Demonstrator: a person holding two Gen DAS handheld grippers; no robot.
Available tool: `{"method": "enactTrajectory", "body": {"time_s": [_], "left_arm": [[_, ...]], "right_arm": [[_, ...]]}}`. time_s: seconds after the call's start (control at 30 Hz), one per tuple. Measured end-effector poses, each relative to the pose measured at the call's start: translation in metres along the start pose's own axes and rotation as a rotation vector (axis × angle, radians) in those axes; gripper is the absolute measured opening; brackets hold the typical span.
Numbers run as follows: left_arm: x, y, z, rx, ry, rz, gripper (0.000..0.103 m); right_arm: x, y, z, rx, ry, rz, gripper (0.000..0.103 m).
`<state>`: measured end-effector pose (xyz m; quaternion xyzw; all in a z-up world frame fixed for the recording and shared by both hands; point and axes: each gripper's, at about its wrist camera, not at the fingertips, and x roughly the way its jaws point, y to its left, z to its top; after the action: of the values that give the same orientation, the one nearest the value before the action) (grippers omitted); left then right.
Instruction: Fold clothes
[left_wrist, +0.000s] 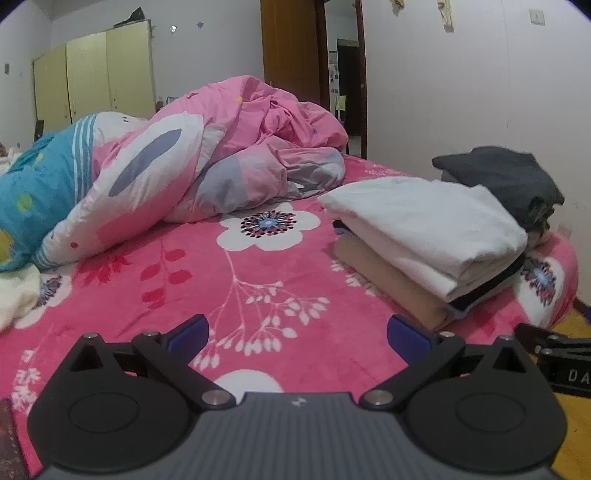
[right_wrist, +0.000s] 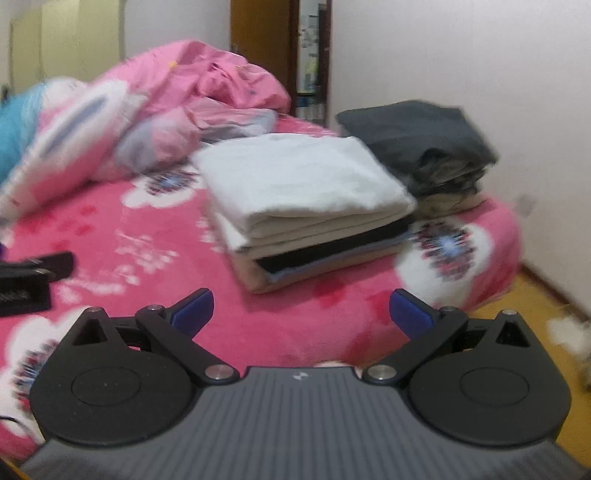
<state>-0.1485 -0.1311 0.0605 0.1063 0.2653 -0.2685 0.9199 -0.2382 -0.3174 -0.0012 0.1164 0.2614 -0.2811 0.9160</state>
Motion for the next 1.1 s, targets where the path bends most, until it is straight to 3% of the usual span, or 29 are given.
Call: {"method": "enactTrajectory", "body": {"time_s": [0.07,0.27,0.37,0.57,0.7,1.1], "left_arm": [[0.000,0.001,0.001,-0.014,0.004,-0.025,0.103],[0.002,-0.008,0.006,-0.012,0.011,-0.131,0.103],[0.002,-0.021,0.007,0.028,0.003,-0.128,0.103],[0.002,-0.032,0.007,-0.008,-0.018,-0.136,0.103],[0.004,-0.036,0.007,-0.019,-0.014,-0.103,0.103],[0.002,-0.028,0.010,-0.046,-0.019,-0.052,0.103]], "right_arm": [[-0.002,-0.007,0.002,0.054,-0.021,0.057,0.102],[-0.005,-0.014,0.012,0.094,-0.039,0.014,0.102],[-0.010,-0.017,0.012,0.078,-0.059,-0.007,0.102],[-0.019,-0.024,0.011,0.046,-0.097,-0.048,0.102],[-0.024,-0.026,0.012,0.016,-0.114,-0.069,0.102],[-0.026,-0.018,0.016,-0.018,-0.105,-0.055,0.102]]}}
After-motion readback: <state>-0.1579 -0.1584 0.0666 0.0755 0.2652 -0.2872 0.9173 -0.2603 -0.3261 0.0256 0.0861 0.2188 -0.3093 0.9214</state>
